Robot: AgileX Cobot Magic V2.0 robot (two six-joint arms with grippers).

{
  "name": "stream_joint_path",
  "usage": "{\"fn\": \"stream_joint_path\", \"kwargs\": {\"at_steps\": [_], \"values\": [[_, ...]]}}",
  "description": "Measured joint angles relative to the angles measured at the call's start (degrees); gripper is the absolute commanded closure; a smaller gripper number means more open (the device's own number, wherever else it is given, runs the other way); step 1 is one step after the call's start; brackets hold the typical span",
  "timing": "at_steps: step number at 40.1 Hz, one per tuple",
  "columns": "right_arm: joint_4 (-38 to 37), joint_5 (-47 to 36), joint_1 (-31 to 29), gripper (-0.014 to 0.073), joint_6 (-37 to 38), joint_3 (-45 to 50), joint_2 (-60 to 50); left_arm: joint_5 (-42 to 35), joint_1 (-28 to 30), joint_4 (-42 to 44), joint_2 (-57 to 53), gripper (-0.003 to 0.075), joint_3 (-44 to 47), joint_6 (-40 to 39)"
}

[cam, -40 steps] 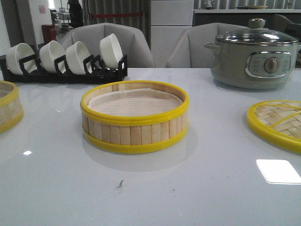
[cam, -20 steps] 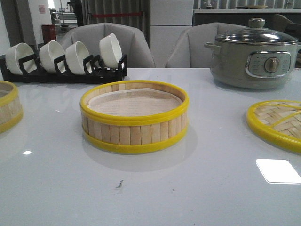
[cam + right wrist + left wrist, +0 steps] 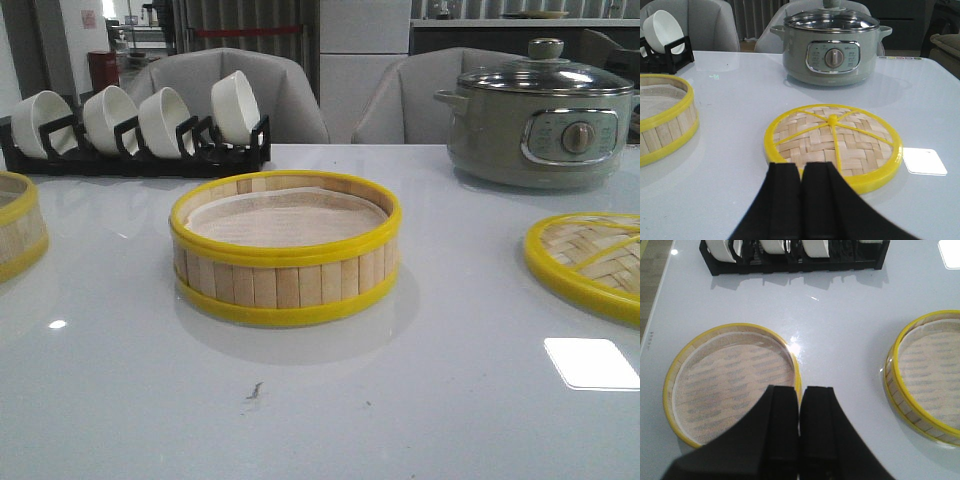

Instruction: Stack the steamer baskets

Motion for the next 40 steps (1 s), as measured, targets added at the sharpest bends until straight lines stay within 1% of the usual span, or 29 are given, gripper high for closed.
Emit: {"fn": "stream_joint_path", "kwargs": {"at_steps": [10,28,35,40], "values": [[0.00,0.00,0.00,0.0544,0.00,0.00,0.00,-3.72,0.00,0.10,0.00,0.0636,0.00,0.08],[0.00,0.00,0.00,0.0544,0.00,0.00,0.00,-5.36,0.00,0.10,0.00,0.0636,0.00,0.08],[0.34,-1.56,0.00,0.0544,0.00,0.00,0.00,-5.61,0.00,0.10,0.00,0.0636,0.00,0.08],[3.68,-4.82,0.00,0.0544,0.79,-0.23,0.00,-5.61,0.00,0.34,0.00,0.0636,0.00,0.08]]}}
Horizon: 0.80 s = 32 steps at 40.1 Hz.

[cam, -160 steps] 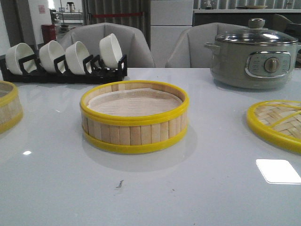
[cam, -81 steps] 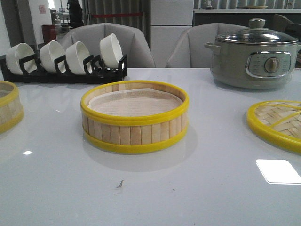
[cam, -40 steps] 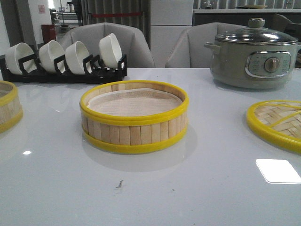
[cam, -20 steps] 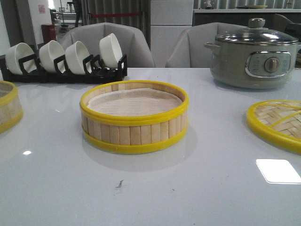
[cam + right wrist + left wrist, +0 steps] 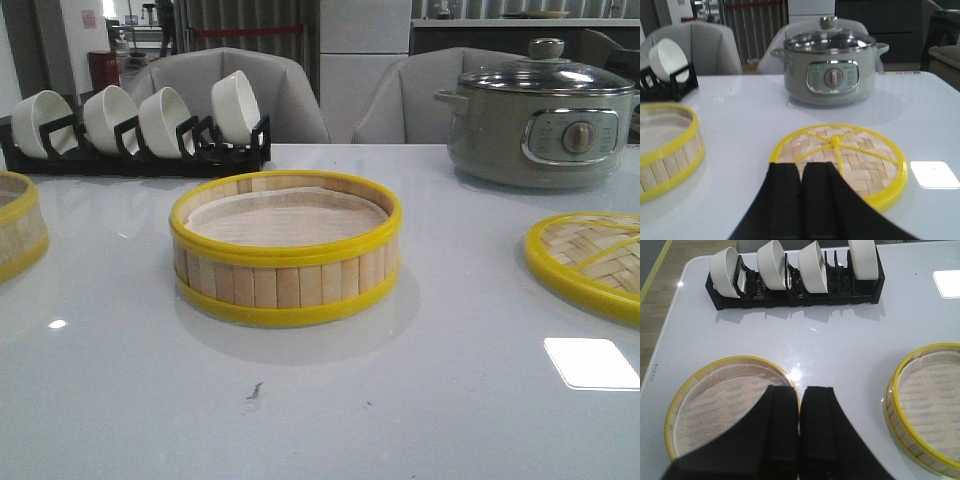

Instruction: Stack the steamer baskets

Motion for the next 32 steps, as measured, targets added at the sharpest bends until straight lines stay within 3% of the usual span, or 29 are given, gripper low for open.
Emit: {"fn": "stream_joint_path", "kwargs": {"at_steps": [8,22,32], "values": [[-1.69,5.24,0.00,0.0544,-0.33,-15.31,2.17,-0.66,0.00,0.11,0.00,0.0636,0.00,0.00],[-1.63,21.97,0.00,0.0544,-0.36,-43.65,38.03,-0.88,0.00,-0.11,0.00,0.0636,0.00,0.00],[-0.51,24.37,0.00,0.0544,-0.36,-50.46,48.44,-0.76,0.00,-0.11,0.00,0.0636,0.00,0.00]]}}
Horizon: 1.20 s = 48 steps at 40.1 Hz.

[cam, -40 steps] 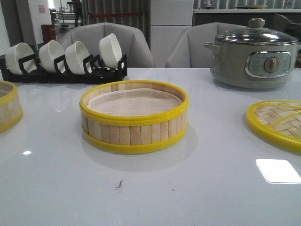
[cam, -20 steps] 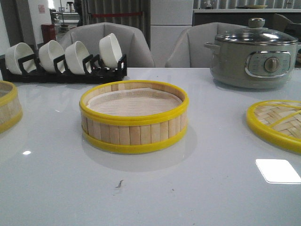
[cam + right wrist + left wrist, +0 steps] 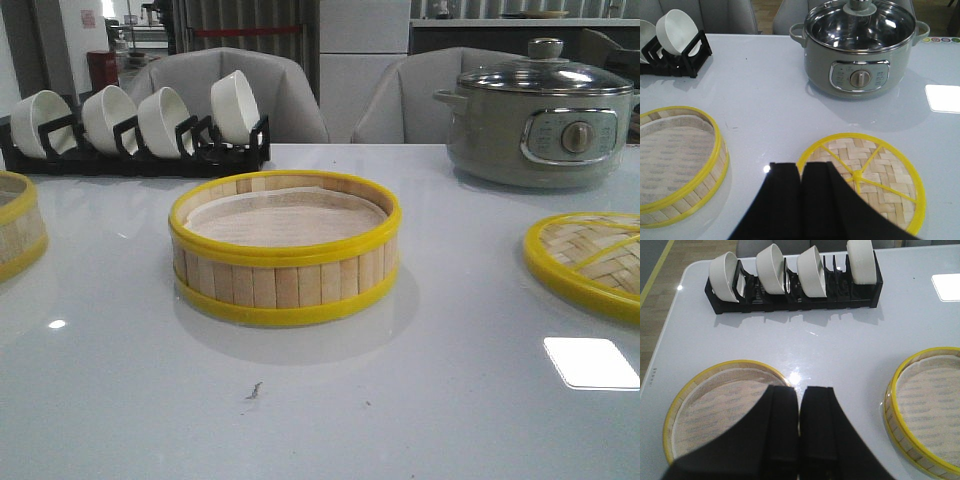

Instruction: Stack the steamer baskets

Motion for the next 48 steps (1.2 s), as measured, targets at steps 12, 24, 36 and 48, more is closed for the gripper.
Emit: {"fn": "stream_joint_path", "kwargs": {"at_steps": [12,24,36,48], "values": [[0.93,-0.13,0.00,0.0544,0.00,-0.12,4.35,0.34,0.00,0.40,0.00,0.0636,0.00,0.03],[1.03,-1.24,0.00,0.0459,0.00,-0.12,5.56,0.34,0.00,1.10,0.47,0.0636,0.00,0.38],[-2.74,-0.99,0.00,0.0226,0.00,-0.12,5.56,1.18,0.00,-0.18,0.72,0.0502,0.00,1.21],[-2.94,-0.90,0.00,0.0226,-0.09,-0.12,5.56,2.19,0.00,-3.41,5.59,0.0255,0.00,3.22]]}}
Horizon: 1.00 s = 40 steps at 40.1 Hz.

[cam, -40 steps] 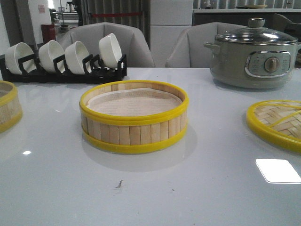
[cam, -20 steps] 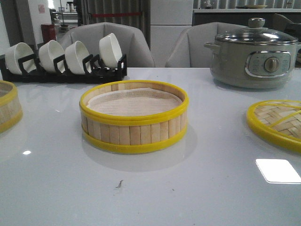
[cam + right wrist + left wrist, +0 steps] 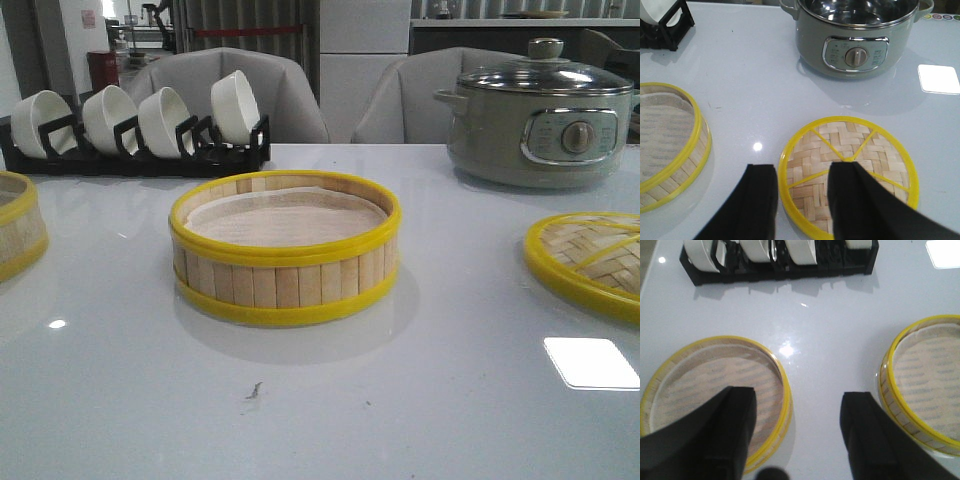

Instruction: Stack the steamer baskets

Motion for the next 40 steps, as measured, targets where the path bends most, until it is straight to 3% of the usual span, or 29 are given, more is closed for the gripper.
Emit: {"fn": "stream_joint_path", "kwargs": {"at_steps": [23,40], "values": [[0.00,0.98,0.00,0.0226,0.00,0.00,0.00,-5.30,0.00,-1.40,21.10,0.0268,-0.41,0.16],[0.00,1.30,0.00,0.0226,0.00,0.00,0.90,-7.63,0.00,2.01,28.56,0.0268,-1.61,0.05]]}}
